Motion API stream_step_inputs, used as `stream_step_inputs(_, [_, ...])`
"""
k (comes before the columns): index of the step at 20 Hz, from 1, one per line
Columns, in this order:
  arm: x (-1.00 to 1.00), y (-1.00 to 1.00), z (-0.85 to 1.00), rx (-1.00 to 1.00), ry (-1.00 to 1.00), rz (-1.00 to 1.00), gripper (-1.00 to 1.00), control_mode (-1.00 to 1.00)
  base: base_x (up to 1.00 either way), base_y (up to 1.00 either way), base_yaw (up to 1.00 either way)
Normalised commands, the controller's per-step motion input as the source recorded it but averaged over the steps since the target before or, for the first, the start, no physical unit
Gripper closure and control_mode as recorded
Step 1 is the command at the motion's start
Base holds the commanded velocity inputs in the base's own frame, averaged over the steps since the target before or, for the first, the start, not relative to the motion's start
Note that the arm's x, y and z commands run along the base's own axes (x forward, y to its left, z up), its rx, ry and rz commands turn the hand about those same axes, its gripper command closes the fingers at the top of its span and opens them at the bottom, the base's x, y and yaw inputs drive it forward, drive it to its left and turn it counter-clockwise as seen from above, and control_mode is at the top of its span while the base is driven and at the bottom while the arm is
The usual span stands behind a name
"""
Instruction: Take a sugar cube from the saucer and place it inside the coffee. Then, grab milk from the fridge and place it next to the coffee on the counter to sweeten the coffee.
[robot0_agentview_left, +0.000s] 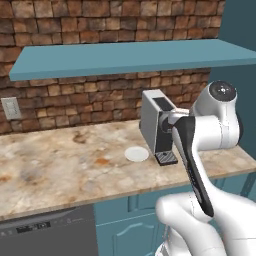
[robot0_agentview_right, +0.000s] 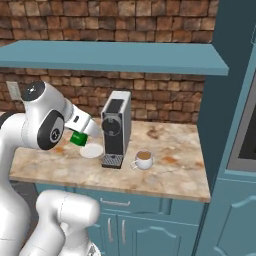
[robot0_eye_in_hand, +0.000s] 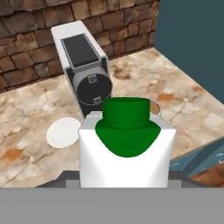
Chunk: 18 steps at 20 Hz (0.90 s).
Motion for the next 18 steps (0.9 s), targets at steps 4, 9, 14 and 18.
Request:
stream_step_inputs(4, [0.00, -0.07, 0.00, 0.00, -0.03, 0.00, 1.00, -1.00, 0.07, -0.17, 0.00])
stream_step_inputs(9, [0.00, -0.54, -0.09, 0.00, -0.09, 0.06, 1.00, -1.00, 0.00, 0.00, 0.00])
stream_step_inputs(14, [0.00, -0.60, -0.18, 0.00, -0.09, 0.25, 1.00, -1.00, 0.00, 0.00, 0.00])
stream_step_inputs(18, [0.03, -0.56, -0.57, 0.00, -0.15, 0.17, 1.00, -1.00, 0.00, 0.00, 0.00])
